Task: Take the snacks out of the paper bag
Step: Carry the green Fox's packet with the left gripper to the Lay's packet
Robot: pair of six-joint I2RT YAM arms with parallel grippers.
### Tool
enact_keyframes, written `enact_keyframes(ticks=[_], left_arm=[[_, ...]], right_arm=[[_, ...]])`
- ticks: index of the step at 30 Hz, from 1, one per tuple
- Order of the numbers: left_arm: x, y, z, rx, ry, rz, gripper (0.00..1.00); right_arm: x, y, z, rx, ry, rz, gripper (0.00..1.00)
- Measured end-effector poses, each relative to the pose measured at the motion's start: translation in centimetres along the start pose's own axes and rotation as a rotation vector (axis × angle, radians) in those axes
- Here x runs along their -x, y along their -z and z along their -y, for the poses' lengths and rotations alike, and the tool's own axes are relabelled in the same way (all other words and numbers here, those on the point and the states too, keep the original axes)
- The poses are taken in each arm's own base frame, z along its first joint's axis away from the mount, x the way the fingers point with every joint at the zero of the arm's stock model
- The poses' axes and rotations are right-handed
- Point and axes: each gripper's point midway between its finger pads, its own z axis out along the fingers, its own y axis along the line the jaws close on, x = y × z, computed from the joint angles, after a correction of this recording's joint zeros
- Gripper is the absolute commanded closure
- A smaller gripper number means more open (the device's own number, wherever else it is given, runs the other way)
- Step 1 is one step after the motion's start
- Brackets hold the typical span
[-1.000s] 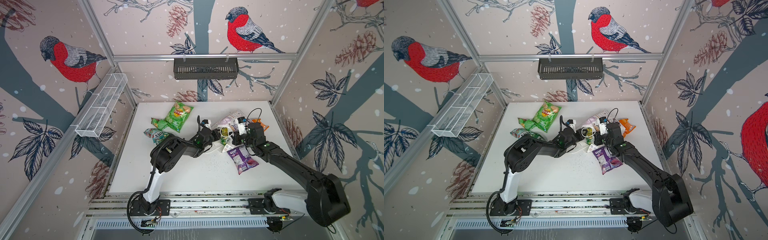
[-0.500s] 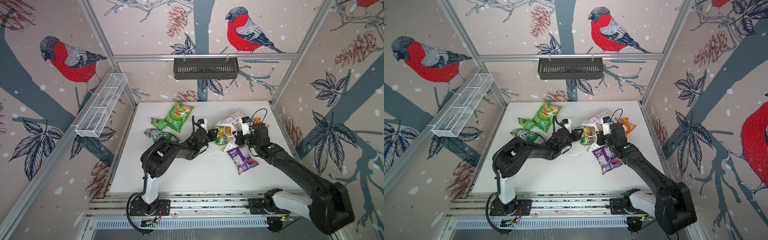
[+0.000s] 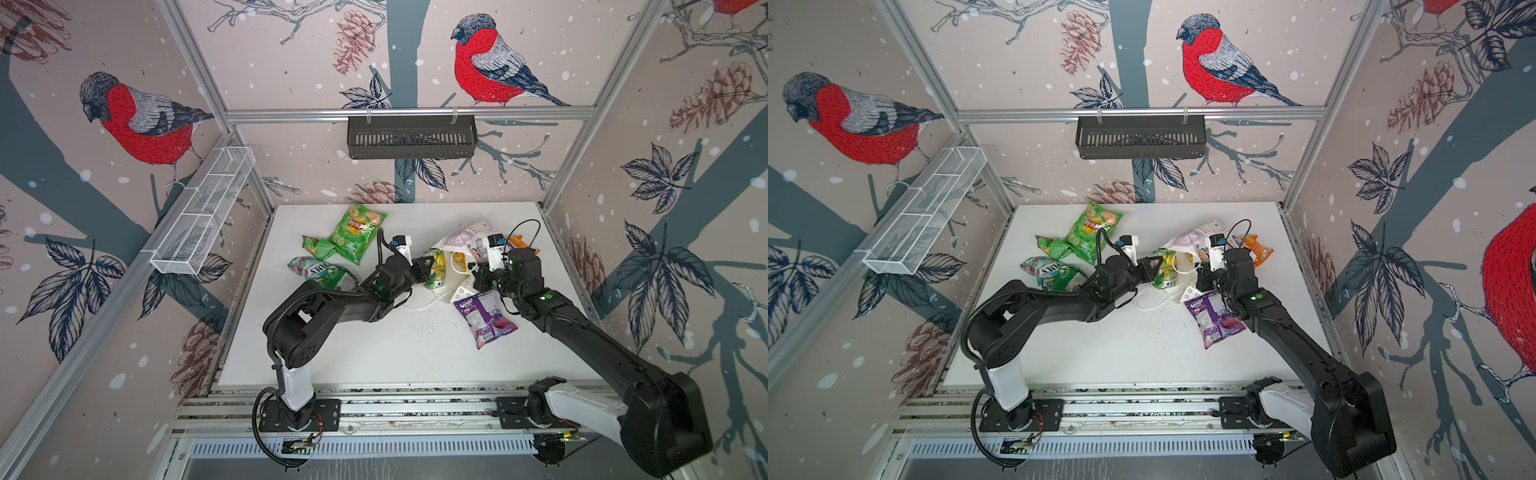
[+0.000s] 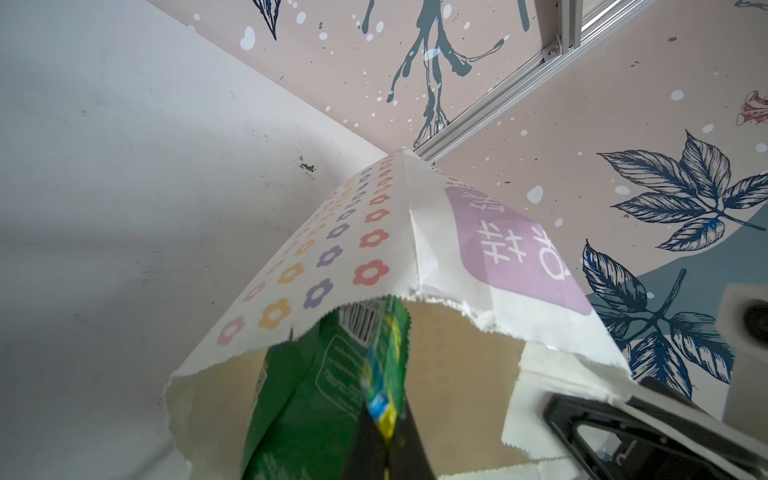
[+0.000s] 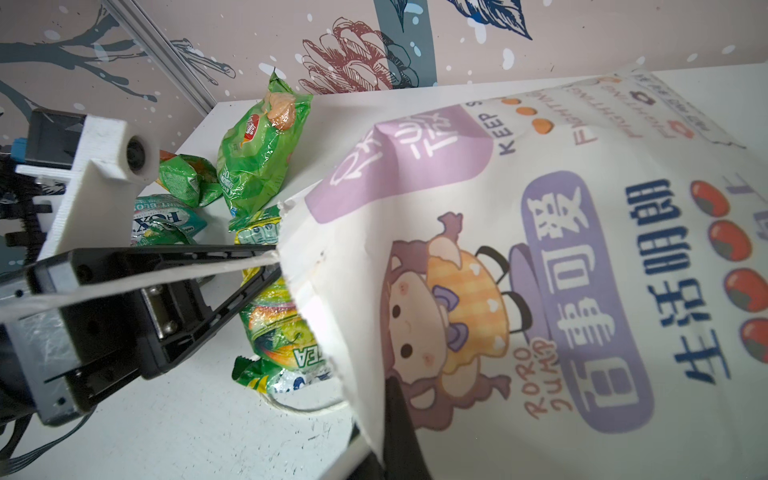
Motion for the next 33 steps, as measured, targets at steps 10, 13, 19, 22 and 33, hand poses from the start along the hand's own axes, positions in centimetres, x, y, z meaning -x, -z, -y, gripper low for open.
enact_keyframes(ticks=[10, 13, 19, 22, 33], left_arm=[[2.2, 3.2, 3.6, -0.028, -0.084, 0.059, 1.00], [2.9, 4.2, 4.2, -0.024, -0.100, 0.074, 1.00], [4.6, 5.8, 5.8, -0.037, -0.136, 0.114, 1.00], [5.2, 6.3, 5.9, -0.028, -0.147, 0.124, 1.00], [9.3, 9.6, 6.5, -0.002, -0.170, 0.216, 1.00]], right_arm=[[1.9, 1.3, -0.3, -0.009, 0.035, 0.057, 1.00], [2.3, 1.6, -0.2, -0.022, 0.037, 0.072, 1.00], [2.0, 1.5, 0.1, -0.032, 0.035, 0.071, 1.00], [1.9, 1.4, 0.2, -0.032, 0.027, 0.071, 1.00], [2.0, 0.0, 0.7, -0.039, -0.033, 0.075, 1.00]])
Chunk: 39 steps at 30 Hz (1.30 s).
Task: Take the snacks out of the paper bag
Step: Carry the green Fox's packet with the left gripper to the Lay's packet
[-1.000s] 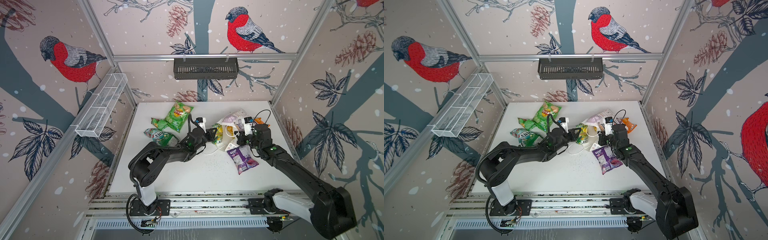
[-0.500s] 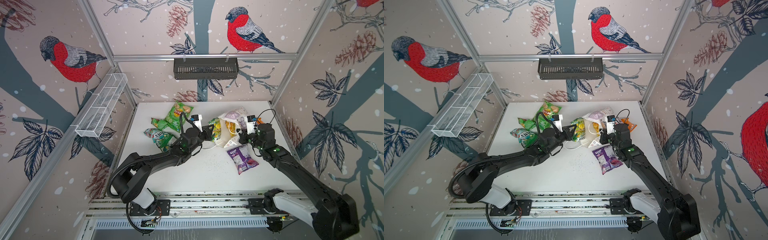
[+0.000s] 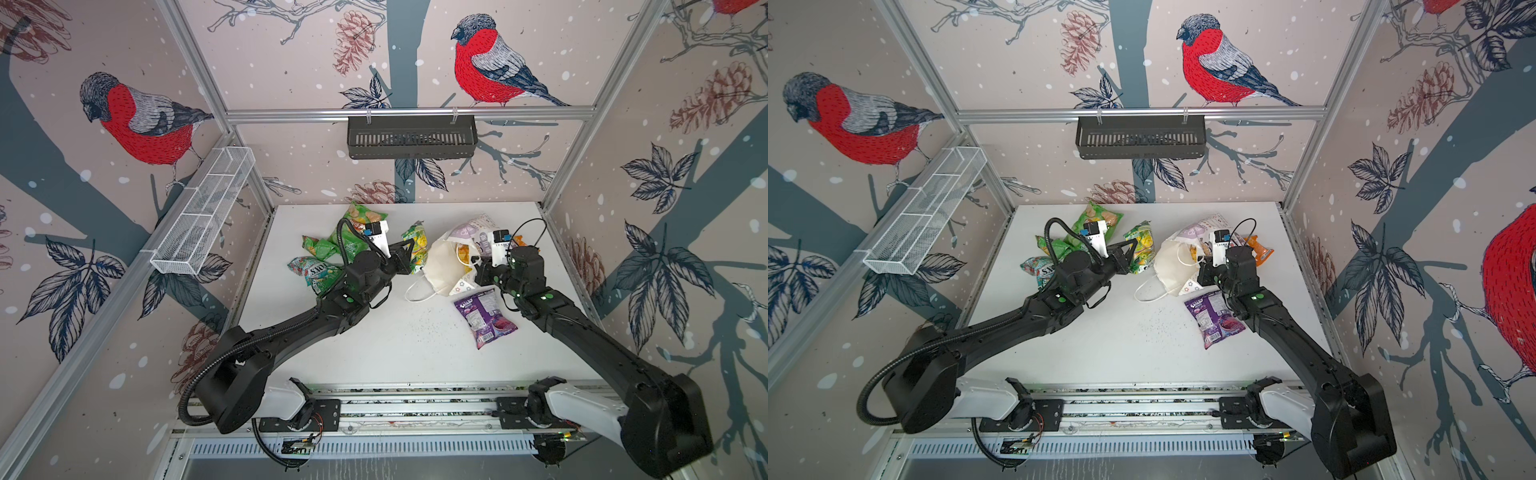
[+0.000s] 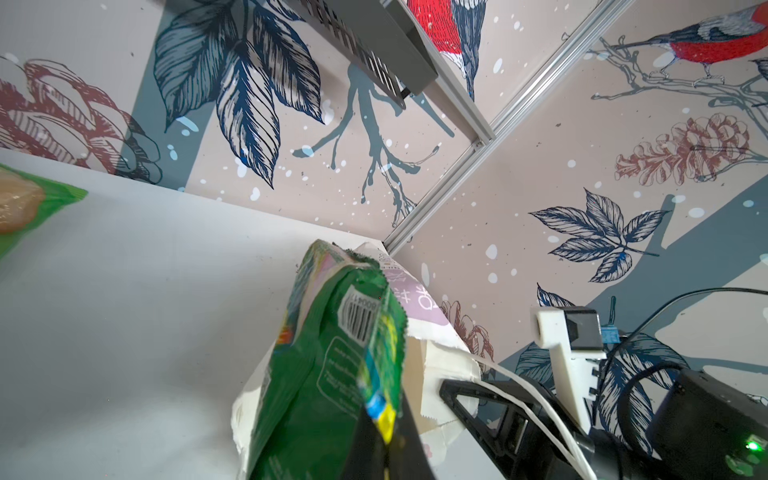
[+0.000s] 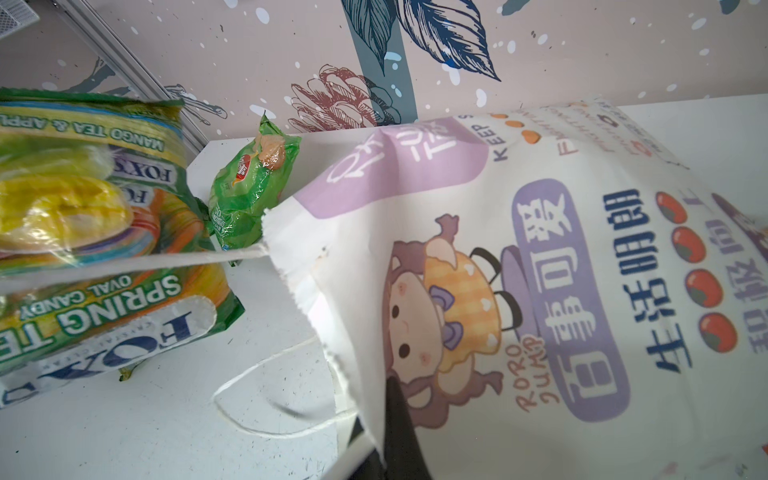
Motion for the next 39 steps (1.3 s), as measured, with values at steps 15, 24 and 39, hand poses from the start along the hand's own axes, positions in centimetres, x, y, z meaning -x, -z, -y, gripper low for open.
enact_keyframes(ticks=[15, 24, 39], left_arm=[[4.0, 3.1, -3.0, 0.133, -0.044, 0.082, 1.00], [5.2, 3.4, -9.1, 0.301, -0.059, 0.092, 1.00], [5.3, 2.6, -20.9, 0.598, -0.069, 0.051, 1.00]], right_arm=[[1.3, 0.4, -1.0, 0.029, 0.019, -0.013, 1.00], [0.0, 3.4, -0.9, 0.007, 0.053, -0.012, 1.00], [-2.3, 4.5, -1.1, 0.044, 0.042, -0.026, 1.00]])
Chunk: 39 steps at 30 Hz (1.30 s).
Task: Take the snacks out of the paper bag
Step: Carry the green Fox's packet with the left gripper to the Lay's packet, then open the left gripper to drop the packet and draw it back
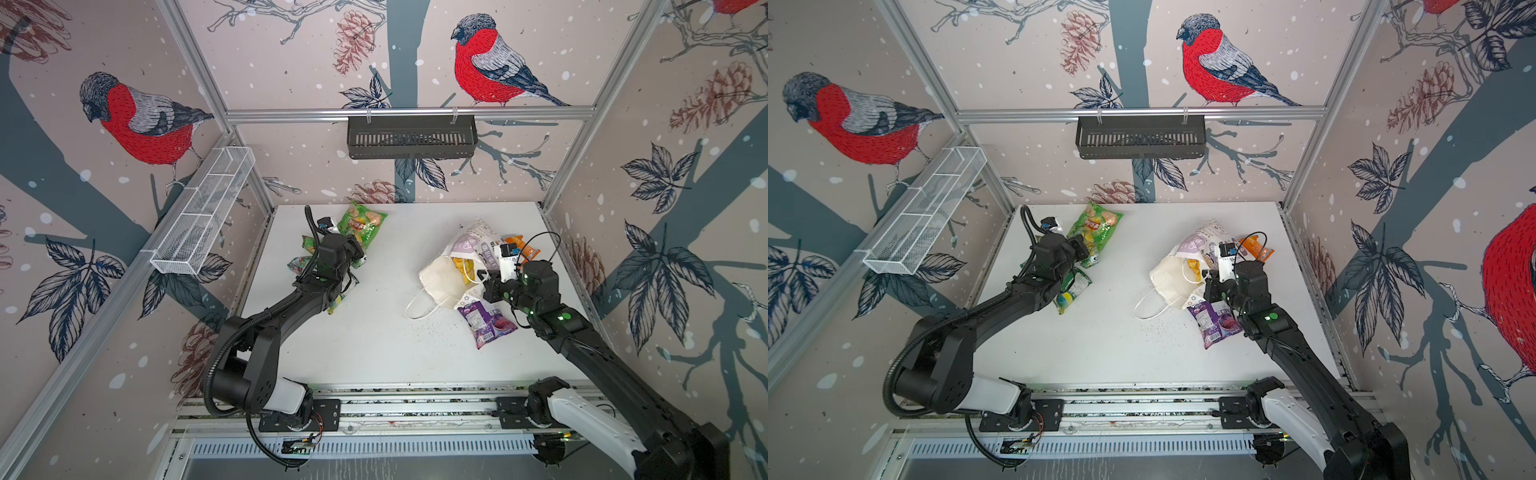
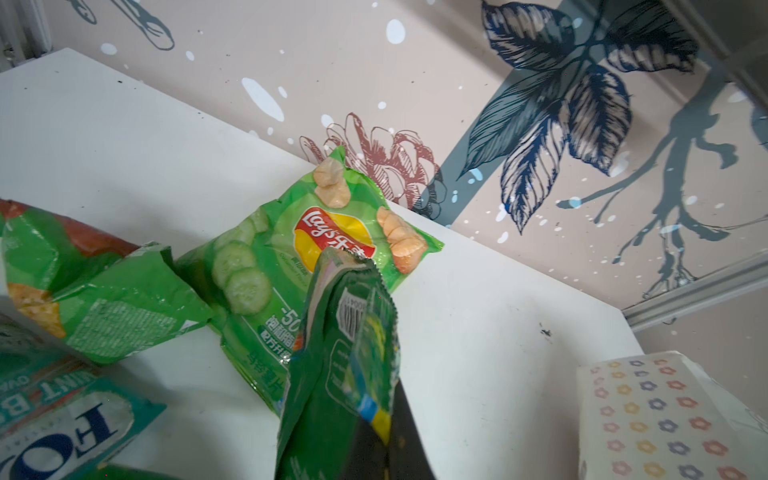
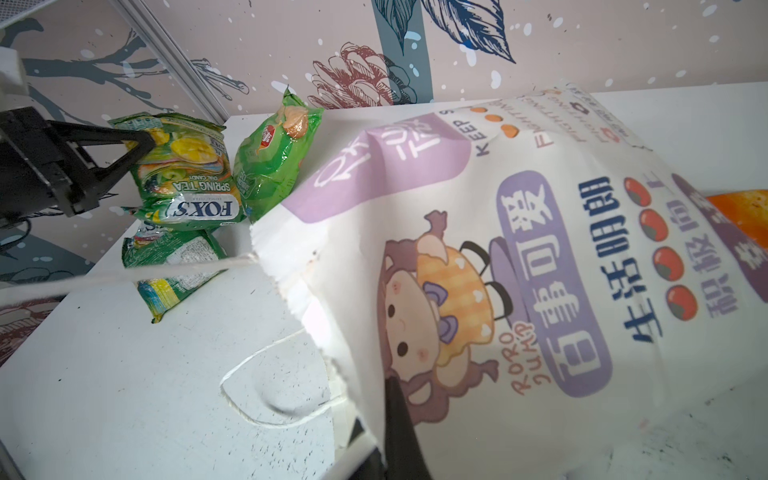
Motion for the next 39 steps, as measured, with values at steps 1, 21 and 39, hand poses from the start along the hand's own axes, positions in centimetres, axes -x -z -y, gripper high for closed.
enact_keyframes(ticks=[1, 21, 39], left_arm=[[0.0, -0.4, -0.2, 0.010, 0.000, -0.003, 1.00], [1.4, 1.5, 1.3, -0.098, 0.027, 0.016, 0.27], [-3.9, 12.1, 6.2, -0.409, 0.035, 0.002, 0.45]], right_arm=[[-0.1, 0.0, 0.0, 0.003, 0.000, -0.001, 1.00], [0.1, 0.9, -1.4, 0.073, 0.024, 0.069, 1.00], [-0.1, 0.4, -1.2, 0.060, 0.042, 0.027, 1.00]])
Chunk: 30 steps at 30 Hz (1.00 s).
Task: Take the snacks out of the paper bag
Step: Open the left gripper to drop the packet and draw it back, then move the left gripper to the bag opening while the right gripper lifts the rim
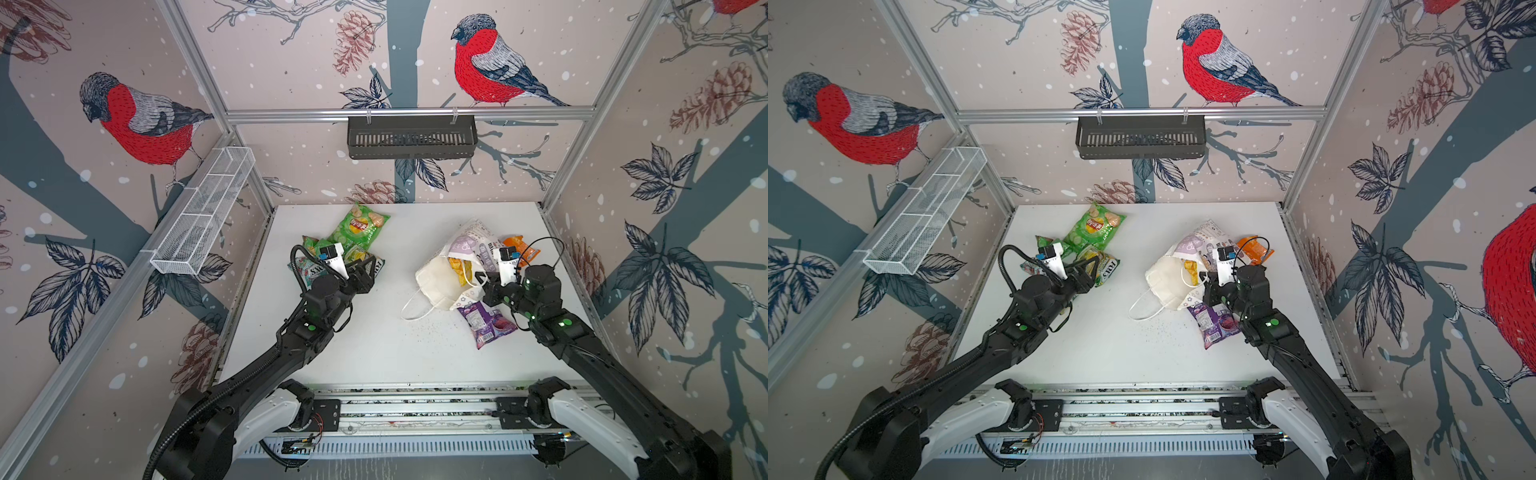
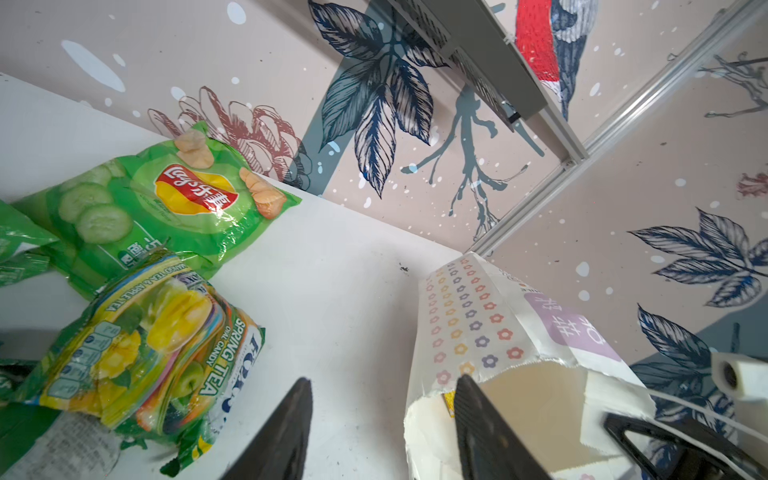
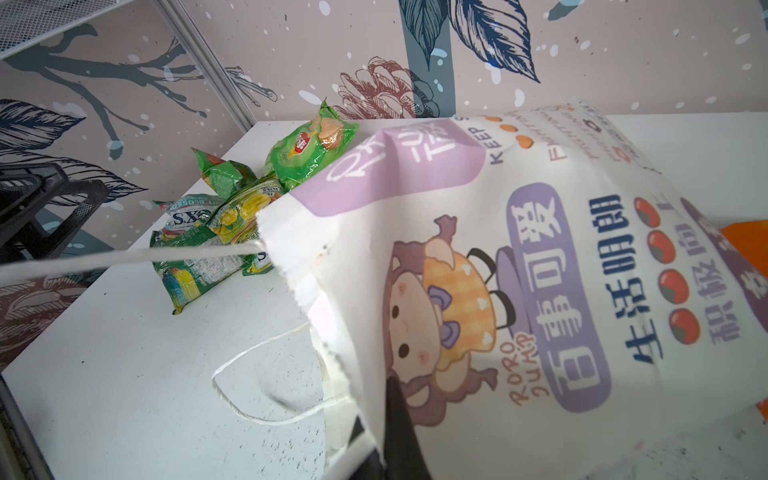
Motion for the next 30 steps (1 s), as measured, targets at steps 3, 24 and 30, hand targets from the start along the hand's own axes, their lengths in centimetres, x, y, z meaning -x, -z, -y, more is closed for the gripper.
enact_keyframes(ticks=[3, 24, 30], left_arm=[[-1.2, 0.0, 0.2, -0.037, 0.000, -0.030, 0.45], [-5.6, -2.1, 1.0, -0.093, 0.004, -0.156, 0.45], [-6.7, -2.7, 0.7, -0.070, -0.001, -0.177, 0.45]], right_arm=[[-0.2, -0.2, 0.0, 0.003, -0.001, -0.011, 1.00], [4.9, -11.1, -3.5, 0.198, 0.220, -0.113, 1.00], [4.5, -14.0, -7.3, 0.262, 0.352, -0.170, 1.00]])
